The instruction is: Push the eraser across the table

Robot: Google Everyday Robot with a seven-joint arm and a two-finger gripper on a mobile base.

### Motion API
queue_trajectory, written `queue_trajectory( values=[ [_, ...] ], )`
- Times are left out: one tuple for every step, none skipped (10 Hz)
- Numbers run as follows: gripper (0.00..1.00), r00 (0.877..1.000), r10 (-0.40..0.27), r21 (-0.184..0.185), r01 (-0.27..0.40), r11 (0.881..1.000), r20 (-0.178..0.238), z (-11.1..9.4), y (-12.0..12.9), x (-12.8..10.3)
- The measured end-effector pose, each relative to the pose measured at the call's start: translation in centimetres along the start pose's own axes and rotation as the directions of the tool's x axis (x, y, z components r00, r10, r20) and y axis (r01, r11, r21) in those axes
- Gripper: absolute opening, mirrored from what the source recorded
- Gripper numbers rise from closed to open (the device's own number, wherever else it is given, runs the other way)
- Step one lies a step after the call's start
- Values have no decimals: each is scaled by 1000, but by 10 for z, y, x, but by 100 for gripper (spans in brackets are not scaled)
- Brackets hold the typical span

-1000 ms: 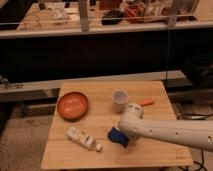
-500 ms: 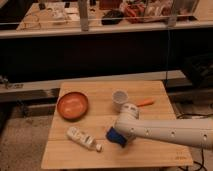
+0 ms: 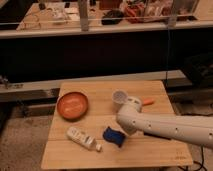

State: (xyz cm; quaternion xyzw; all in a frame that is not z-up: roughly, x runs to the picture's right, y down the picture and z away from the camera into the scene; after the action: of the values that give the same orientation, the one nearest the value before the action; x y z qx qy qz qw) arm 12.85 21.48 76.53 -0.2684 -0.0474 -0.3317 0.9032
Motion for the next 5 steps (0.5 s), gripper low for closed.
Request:
queue_trajectory(
  values=[
    [0,1000,19,9,-19,1000,-9,-15,-3,11],
    [0,998,60,28,-59,998,-26,-41,-8,32],
    [0,995,91,40,-89,995,-30,-53,-6,48],
    [0,992,120,46,-119,992,-29,-60,-2,63],
    [0,986,163,49,-162,986,-28,-65,8,86]
  ],
)
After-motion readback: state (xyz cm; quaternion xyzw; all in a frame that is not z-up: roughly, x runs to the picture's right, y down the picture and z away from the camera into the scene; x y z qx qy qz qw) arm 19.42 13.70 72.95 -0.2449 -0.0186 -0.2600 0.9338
